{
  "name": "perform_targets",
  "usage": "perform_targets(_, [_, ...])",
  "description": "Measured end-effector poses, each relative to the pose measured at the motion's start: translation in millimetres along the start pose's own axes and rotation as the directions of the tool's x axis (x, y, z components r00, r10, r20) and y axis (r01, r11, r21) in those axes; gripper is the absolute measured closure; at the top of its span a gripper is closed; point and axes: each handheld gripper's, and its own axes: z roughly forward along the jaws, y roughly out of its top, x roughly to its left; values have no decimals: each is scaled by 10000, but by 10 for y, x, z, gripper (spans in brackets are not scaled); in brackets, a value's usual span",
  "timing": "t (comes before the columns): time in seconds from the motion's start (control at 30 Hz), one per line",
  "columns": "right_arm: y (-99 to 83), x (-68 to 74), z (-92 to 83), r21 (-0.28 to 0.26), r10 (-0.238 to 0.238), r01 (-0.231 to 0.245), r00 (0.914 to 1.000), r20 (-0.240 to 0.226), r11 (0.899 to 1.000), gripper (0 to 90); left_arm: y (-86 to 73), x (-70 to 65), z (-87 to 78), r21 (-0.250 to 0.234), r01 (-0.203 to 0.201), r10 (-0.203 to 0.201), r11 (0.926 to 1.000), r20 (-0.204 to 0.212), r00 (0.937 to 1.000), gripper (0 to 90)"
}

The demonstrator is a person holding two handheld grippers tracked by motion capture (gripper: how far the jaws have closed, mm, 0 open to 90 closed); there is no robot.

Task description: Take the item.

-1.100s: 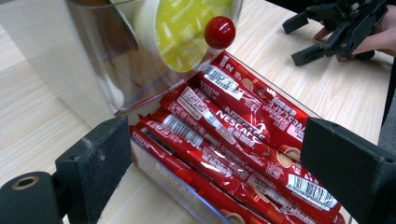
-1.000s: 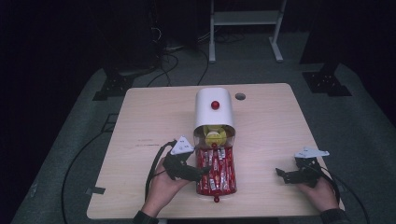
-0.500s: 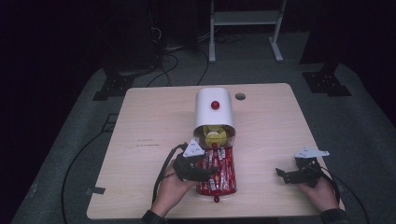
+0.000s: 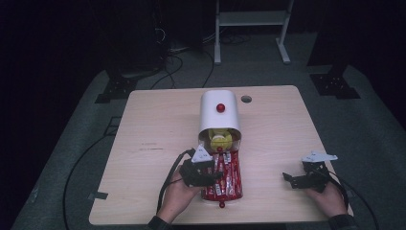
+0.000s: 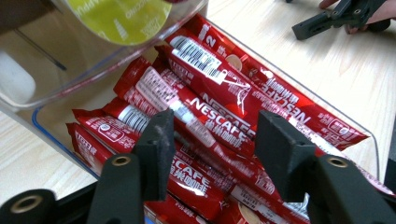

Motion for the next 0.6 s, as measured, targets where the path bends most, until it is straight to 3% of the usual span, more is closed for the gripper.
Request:
perform_targets(0.4, [0, 1, -1, 5, 21, -21, 10000, -2, 10000, 24, -24, -16, 38, 85, 294, -293, 9995, -102, 9995, 575])
perform_targets(0.6, [0, 0, 0, 0, 4, -4, 10000, -1, 10000, 24, -21, -28, 36, 226, 446, -441, 9987, -217, 9988, 683])
